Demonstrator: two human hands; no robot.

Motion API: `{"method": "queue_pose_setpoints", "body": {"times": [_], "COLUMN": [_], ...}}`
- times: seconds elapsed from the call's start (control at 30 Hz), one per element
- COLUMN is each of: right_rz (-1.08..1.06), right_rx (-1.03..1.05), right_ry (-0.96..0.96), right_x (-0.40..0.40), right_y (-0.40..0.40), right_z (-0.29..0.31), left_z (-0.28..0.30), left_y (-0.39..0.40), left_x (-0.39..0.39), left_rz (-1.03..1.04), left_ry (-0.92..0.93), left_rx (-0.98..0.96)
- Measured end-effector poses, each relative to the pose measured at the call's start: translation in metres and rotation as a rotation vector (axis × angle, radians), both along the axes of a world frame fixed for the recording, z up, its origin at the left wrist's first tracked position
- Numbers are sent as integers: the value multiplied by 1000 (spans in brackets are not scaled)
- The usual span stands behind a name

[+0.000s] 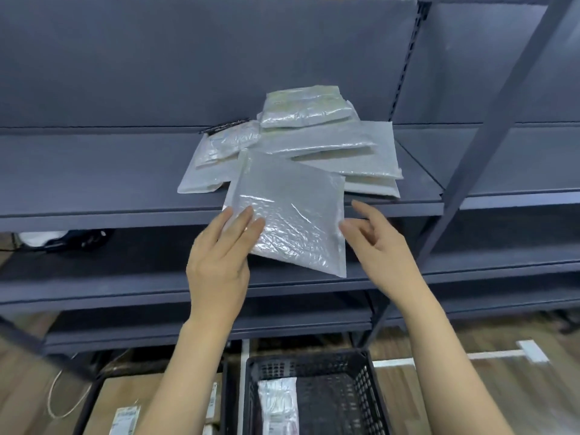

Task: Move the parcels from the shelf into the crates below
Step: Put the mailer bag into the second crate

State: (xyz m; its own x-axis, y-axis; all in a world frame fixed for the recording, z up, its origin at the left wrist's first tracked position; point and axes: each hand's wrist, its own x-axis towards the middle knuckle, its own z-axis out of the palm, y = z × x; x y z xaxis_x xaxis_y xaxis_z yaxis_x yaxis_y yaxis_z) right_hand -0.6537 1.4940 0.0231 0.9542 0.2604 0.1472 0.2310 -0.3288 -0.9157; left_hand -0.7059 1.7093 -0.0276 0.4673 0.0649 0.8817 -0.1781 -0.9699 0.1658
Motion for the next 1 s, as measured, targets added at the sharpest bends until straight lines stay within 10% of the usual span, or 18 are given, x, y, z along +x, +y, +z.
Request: {"method": "queue_pose_setpoints", "body": {"times": [0.23,0.73,1.0], "right_rz": [70,75,96], "right_rx": [284,446,436], "right_ry": [278,195,47], "right_x": [-5,-19,-25], "right_y": [5,-10,-20], "right_z": [-1,8,10], "left_z": [-1,6,27], "left_y": [-5,-3,-10], "left_x": [-27,-44,-54], "left_rz": [-59,-171,-95], "left_ry": [-17,81,513], "left_rx": [-10,29,54]}}
